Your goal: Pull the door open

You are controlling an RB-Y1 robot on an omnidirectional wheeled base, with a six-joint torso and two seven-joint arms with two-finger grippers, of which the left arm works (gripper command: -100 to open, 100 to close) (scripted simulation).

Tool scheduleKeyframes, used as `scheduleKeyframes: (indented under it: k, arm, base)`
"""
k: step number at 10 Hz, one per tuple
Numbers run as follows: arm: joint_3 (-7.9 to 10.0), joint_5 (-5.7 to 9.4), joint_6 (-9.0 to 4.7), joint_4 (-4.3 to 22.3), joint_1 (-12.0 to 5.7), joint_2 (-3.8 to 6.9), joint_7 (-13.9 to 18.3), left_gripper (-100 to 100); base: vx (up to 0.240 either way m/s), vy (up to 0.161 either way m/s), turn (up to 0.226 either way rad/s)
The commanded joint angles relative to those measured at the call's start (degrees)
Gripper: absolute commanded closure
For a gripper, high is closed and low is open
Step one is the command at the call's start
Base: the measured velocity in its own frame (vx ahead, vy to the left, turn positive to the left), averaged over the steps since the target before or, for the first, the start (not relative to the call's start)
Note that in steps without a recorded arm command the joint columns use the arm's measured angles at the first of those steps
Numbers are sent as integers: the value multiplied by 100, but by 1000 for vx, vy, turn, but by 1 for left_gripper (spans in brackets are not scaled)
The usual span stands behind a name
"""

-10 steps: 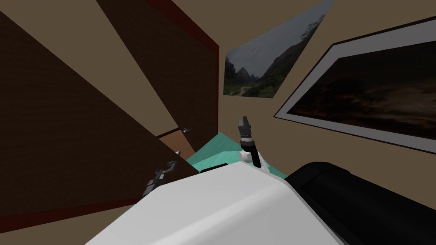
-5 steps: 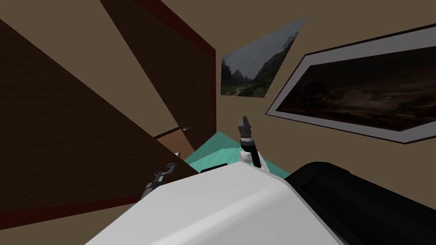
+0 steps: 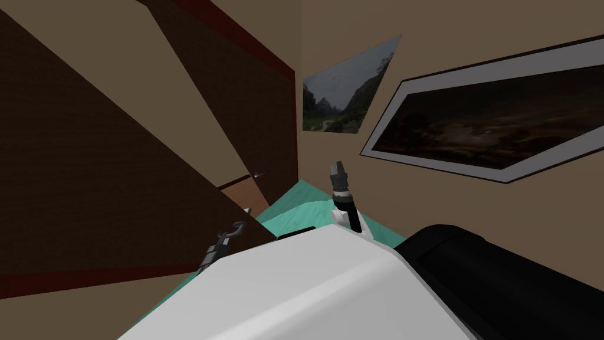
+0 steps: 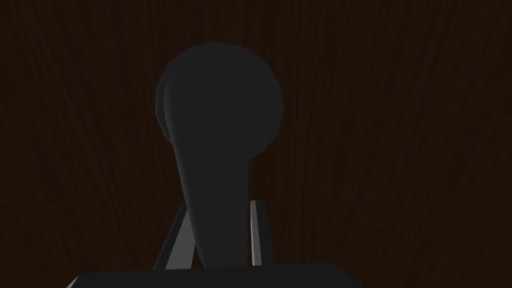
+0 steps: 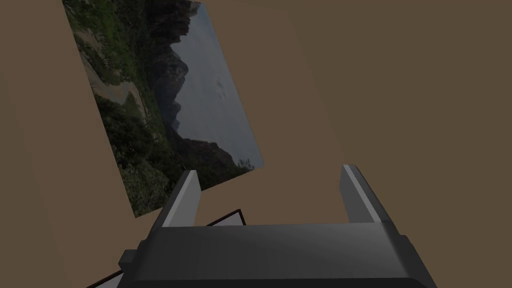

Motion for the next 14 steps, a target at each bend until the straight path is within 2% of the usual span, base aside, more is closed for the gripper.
scheduleKeyframes:
  k: [1,5,6,7,9,10,11,13,14]
  arm:
    - [-61,-108,126,-10,-149,-90,-1,100]
    - [-76,-333,368,253,-738,-208,-9,100]
    - [-85,-423,459,352,-965,-259,-10,100]
    - [-89,-453,488,385,-1038,-276,-10,100]
    - [-104,-566,600,507,-1316,-343,-10,100]
    - [-107,-591,626,535,-1377,-358,-10,100]
    - [-118,-662,698,611,-1549,-402,-8,100]
    - [-121,-684,720,634,-1602,-416,-7,100]
    - [-128,-722,758,673,-1691,-439,-5,100]
  base:
    - [-226,2,-54]
    - [-205,45,-68]
    - [-228,49,-81]
    - [-189,49,-56]
    - [-186,58,-46]
    - [-148,70,-42]
    - [-176,102,-46]
    - [-131,86,-44]
    - [-87,37,1]
